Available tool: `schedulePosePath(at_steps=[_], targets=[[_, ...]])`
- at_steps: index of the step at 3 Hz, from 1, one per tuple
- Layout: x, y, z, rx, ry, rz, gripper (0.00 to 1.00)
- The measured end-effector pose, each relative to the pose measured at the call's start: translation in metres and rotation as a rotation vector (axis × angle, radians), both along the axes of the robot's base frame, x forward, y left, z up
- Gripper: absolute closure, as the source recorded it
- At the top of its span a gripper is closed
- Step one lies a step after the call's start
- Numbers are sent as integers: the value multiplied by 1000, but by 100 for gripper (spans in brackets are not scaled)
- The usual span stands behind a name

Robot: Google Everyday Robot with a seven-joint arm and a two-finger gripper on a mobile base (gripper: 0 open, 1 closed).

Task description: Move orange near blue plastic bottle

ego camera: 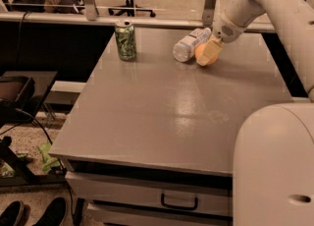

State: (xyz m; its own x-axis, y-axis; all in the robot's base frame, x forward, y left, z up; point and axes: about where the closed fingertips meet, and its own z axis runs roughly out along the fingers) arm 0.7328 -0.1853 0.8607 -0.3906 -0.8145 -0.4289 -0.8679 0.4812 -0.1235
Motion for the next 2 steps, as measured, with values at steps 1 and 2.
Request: schedulePosePath(at_steps=[1, 2], targets=[[0, 0, -4, 17, 10, 0, 38], [2, 2, -8, 19, 13, 2, 15]])
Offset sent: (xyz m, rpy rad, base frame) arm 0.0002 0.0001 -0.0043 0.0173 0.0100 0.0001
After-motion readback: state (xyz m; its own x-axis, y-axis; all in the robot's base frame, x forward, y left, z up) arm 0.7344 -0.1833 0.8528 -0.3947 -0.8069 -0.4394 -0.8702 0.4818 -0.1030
